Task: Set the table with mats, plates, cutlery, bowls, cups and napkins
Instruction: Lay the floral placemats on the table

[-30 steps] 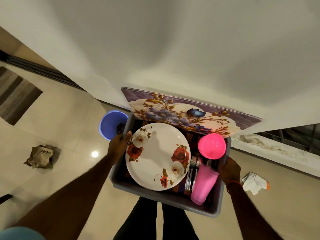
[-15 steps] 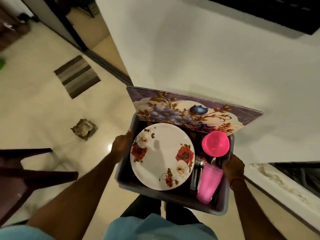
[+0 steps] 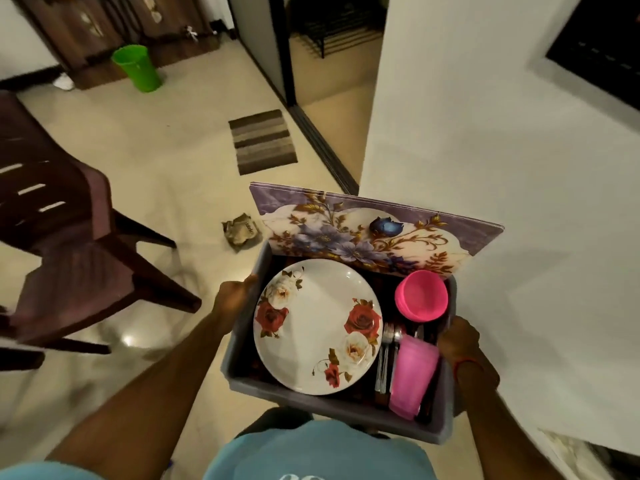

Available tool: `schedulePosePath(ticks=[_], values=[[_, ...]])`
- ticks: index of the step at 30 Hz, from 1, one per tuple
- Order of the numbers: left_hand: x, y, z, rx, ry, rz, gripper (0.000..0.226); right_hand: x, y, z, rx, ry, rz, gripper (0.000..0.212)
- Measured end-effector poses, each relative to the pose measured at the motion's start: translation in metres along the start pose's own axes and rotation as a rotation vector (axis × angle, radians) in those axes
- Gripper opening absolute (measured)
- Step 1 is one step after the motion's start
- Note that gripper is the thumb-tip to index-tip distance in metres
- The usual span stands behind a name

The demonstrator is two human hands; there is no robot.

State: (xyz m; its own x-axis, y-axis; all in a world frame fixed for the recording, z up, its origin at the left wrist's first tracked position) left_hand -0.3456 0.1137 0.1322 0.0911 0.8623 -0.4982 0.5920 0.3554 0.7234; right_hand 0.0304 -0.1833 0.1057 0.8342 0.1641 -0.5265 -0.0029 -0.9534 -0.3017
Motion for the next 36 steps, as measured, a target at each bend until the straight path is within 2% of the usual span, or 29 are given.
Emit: schedulePosePath(ticks=[4, 6, 9, 11, 16, 21, 24, 29, 33, 36], values=[[0.008, -0.028, -0.058, -0.041, 0.094, -0.057, 0.056, 0.013, -0.038, 0.041, -0.146, 0.002, -0.102, 0.054], [0.015, -0.046, -0.088, -0.064, 0.133, -0.079, 0.057, -0.018, -0.079, 0.047, -0.209, -0.028, -0.142, 0.049], [0.022, -0.068, -0.126, -0.112, 0.177, -0.104, 0.052, -0.051, -0.134, 0.063, -0.196, -0.018, -0.188, 0.026], [0.024, -0.081, -0.149, -0.123, 0.227, -0.112, 0.050, -0.062, -0.162, 0.077, -0.225, -0.027, -0.242, 0.024], [0.016, -0.108, -0.199, -0.171, 0.303, -0.159, 0.048, -0.091, -0.219, 0.102, -0.327, -0.021, -0.391, 0.027], [0.006, -0.138, -0.242, -0.270, 0.410, -0.223, 0.044, -0.118, -0.289, 0.130, -0.382, -0.095, -0.533, 0.024], [-0.003, -0.154, -0.258, -0.342, 0.481, -0.271, 0.044, -0.125, -0.323, 0.150, -0.378, -0.112, -0.626, 0.036], [0.007, -0.214, -0.279, -0.399, 0.573, -0.339, 0.045, -0.149, -0.385, 0.180, -0.388, -0.170, -0.767, 0.042], [-0.011, -0.181, -0.289, -0.528, 0.628, -0.332, 0.032, -0.155, -0.436, 0.218, -0.441, -0.239, -0.799, 0.044], [-0.001, -0.183, -0.298, -0.619, 0.705, -0.399, 0.047, -0.162, -0.478, 0.240, -0.467, -0.293, -0.818, 0.042]])
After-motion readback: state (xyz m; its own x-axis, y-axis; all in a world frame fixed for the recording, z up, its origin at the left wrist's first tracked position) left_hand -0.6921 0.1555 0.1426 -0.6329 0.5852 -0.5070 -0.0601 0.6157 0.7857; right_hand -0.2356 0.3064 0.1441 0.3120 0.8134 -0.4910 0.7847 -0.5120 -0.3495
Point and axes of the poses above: each hand's wrist, its own x-axis towards the middle knuckle, its own z-axis out of the palm, y = z × x, the point moved 3 cm from there along x, towards the middle knuckle, and after that the axes turned 11 degrees about z, right-handed, at the moved point
